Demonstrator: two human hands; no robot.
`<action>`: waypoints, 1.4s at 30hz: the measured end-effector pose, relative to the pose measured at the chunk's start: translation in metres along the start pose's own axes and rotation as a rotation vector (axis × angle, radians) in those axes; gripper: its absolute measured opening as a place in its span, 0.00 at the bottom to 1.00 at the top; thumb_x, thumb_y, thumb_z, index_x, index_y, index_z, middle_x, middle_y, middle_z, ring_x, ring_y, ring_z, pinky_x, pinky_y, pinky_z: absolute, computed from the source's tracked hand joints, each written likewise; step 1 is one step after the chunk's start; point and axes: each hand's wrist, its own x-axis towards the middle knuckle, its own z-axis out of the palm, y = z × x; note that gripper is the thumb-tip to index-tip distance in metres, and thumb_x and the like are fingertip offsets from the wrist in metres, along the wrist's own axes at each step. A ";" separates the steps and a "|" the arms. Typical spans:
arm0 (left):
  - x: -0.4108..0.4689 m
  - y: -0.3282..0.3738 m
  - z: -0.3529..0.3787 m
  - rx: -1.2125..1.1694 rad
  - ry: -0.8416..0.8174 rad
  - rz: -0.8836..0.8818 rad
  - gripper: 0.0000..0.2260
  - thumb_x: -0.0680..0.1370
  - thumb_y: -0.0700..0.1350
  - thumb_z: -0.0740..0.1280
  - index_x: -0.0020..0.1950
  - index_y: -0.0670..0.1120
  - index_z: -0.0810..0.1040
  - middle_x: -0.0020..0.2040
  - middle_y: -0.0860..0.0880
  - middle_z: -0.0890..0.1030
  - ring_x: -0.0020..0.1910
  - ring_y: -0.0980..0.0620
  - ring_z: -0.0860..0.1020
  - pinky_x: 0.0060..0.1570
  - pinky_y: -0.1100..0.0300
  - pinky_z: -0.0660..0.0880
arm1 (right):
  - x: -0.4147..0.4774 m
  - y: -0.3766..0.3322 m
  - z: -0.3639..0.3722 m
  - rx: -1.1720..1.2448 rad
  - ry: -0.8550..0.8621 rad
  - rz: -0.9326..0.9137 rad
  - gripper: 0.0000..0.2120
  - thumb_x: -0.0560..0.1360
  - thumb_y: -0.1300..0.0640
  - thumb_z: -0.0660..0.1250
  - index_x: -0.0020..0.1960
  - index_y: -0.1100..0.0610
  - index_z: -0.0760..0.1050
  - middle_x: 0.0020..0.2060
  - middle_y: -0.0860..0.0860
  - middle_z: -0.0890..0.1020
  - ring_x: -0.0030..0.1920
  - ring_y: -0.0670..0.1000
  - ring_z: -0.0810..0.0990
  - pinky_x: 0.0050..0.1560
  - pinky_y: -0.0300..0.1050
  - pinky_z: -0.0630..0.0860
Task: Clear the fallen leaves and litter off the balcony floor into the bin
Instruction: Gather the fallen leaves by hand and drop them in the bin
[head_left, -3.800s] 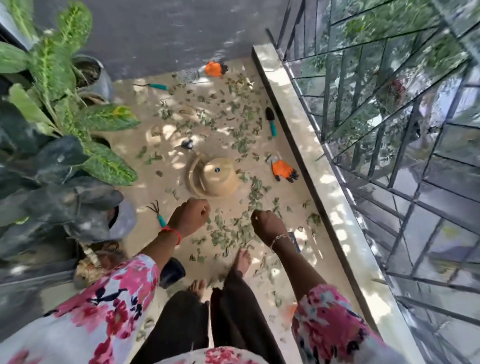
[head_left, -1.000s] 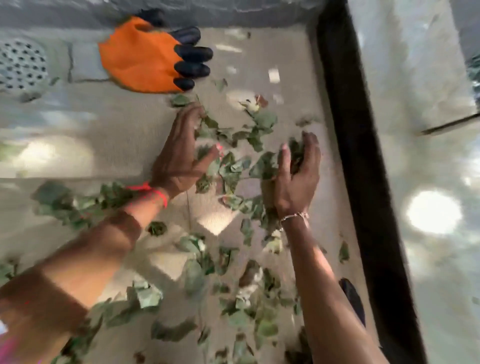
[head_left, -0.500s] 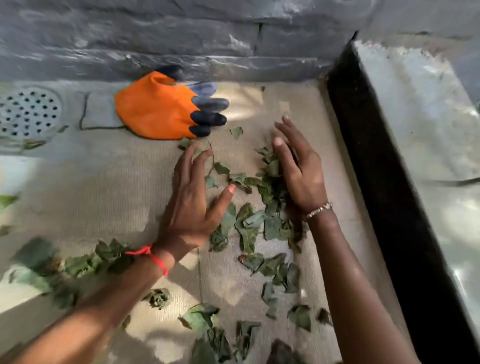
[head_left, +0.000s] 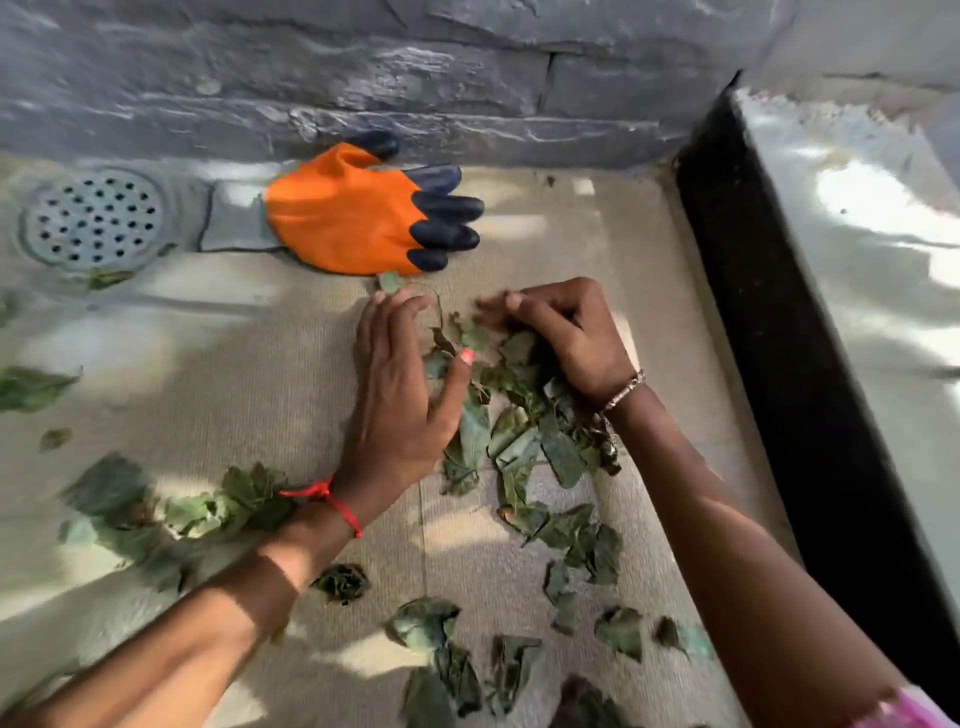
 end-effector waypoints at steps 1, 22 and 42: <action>-0.002 0.001 0.000 -0.012 0.002 -0.019 0.25 0.76 0.54 0.57 0.65 0.38 0.68 0.65 0.39 0.68 0.70 0.41 0.62 0.70 0.61 0.52 | 0.000 0.001 0.000 0.114 0.072 0.003 0.19 0.74 0.53 0.62 0.45 0.70 0.81 0.45 0.62 0.84 0.47 0.58 0.83 0.49 0.49 0.78; -0.003 -0.005 0.004 0.022 -0.052 -0.072 0.32 0.75 0.58 0.52 0.73 0.39 0.61 0.75 0.40 0.59 0.75 0.45 0.56 0.72 0.60 0.52 | 0.015 0.001 -0.012 -0.307 -0.109 -0.004 0.20 0.74 0.49 0.59 0.63 0.55 0.75 0.65 0.50 0.74 0.65 0.45 0.71 0.68 0.41 0.65; -0.025 0.005 -0.021 -0.351 -0.427 -0.101 0.23 0.75 0.57 0.55 0.68 0.51 0.70 0.65 0.53 0.74 0.63 0.60 0.71 0.58 0.75 0.64 | -0.096 -0.023 0.007 -0.227 0.009 0.191 0.19 0.80 0.47 0.56 0.68 0.52 0.70 0.67 0.50 0.72 0.65 0.43 0.68 0.67 0.38 0.62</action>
